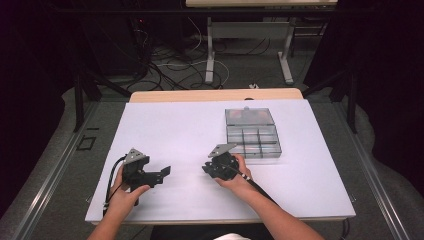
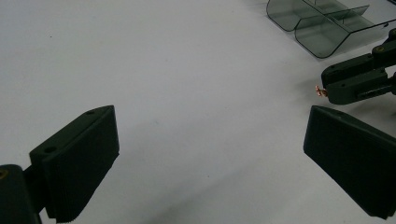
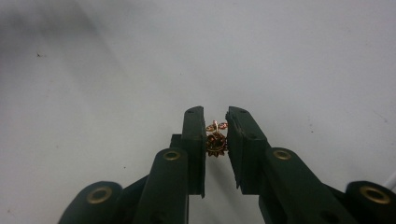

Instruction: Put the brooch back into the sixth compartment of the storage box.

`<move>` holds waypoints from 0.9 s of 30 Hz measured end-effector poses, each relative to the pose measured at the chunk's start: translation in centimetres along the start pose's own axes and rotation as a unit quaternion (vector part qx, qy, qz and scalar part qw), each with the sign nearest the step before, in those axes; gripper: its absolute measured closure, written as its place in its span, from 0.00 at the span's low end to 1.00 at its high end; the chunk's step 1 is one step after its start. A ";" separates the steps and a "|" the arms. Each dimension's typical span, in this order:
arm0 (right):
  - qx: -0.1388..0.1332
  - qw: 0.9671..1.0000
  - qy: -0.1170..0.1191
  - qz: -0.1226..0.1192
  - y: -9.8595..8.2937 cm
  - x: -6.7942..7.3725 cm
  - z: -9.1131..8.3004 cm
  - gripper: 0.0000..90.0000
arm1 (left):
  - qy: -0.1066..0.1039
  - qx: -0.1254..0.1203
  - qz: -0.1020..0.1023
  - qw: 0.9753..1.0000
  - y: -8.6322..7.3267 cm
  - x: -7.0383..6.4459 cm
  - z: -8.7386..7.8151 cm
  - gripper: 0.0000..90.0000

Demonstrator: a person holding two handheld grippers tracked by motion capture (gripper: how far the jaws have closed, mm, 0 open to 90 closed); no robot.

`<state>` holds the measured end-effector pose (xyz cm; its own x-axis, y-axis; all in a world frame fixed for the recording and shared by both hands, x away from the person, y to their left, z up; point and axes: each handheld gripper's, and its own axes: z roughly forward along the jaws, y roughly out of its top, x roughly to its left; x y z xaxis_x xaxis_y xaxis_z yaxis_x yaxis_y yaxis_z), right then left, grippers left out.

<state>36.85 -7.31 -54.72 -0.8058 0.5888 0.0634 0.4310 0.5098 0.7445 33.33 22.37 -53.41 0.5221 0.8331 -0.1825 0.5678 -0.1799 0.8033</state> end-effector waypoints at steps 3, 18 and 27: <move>-0.001 1.000 0.000 0.000 0.1 -0.1 -0.3 0.86 | 0.000 0.000 0.000 1.000 0.0 0.0 0.0 0.04; -0.010 1.000 0.001 -0.001 0.4 -0.3 -1.6 0.86 | 0.000 -0.001 0.000 1.000 0.0 0.0 0.0 0.04; -0.008 1.000 -0.002 0.017 0.7 -0.9 -2.7 0.86 | 0.001 0.000 0.000 1.000 0.0 0.0 0.0 0.04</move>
<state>36.77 -9.18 -52.44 -0.7895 0.6076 0.0865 0.4513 0.4793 0.7527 33.32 22.38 -53.40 0.5208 0.8343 -0.1809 0.5671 -0.1798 0.8038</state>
